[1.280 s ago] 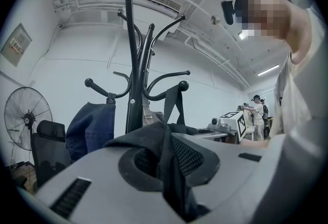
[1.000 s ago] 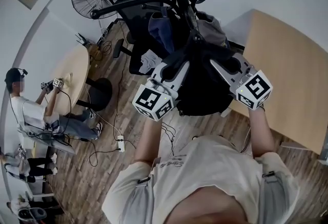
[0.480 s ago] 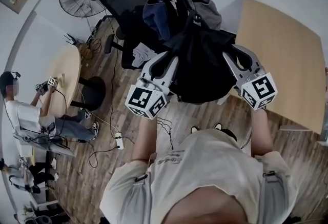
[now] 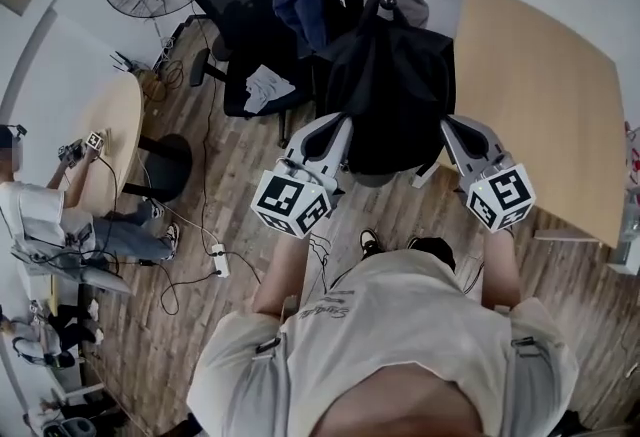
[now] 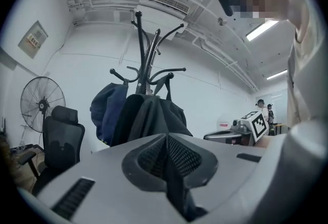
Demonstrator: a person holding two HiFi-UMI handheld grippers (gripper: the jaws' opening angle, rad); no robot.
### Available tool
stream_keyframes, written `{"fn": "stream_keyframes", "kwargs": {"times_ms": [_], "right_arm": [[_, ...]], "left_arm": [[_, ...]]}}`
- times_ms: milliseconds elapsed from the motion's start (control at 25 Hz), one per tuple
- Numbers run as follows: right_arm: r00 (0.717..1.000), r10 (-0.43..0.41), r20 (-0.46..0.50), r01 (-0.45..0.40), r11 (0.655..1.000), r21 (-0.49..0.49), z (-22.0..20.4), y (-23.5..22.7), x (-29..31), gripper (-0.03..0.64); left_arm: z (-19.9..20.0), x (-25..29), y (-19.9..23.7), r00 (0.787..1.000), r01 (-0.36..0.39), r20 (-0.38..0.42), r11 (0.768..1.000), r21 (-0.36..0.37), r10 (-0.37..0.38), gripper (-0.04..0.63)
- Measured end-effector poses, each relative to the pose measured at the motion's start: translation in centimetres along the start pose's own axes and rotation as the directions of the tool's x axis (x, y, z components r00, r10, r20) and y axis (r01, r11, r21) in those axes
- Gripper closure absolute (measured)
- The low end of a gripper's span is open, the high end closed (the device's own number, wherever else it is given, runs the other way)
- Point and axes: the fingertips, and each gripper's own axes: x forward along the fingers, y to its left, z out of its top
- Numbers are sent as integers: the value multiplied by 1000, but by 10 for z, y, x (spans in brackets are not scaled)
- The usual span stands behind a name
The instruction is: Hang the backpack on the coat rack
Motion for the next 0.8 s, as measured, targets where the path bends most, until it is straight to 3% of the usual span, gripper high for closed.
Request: {"fn": "stream_keyframes", "kwargs": {"times_ms": [440, 640, 800], "right_arm": [[989, 149, -17, -150, 988, -37, -14, 24, -41, 623], [980, 198, 5, -198, 979, 48, -24, 12, -56, 623], [983, 181, -13, -181, 983, 14, -33, 8, -60, 623]], "left_arm": [[-38, 0, -71, 990, -81, -110, 995, 60, 87, 575], [-61, -8, -89, 980, -155, -135, 987, -41, 148, 575], [-68, -16, -94, 973, -178, -152, 984, -26, 172, 575]]}}
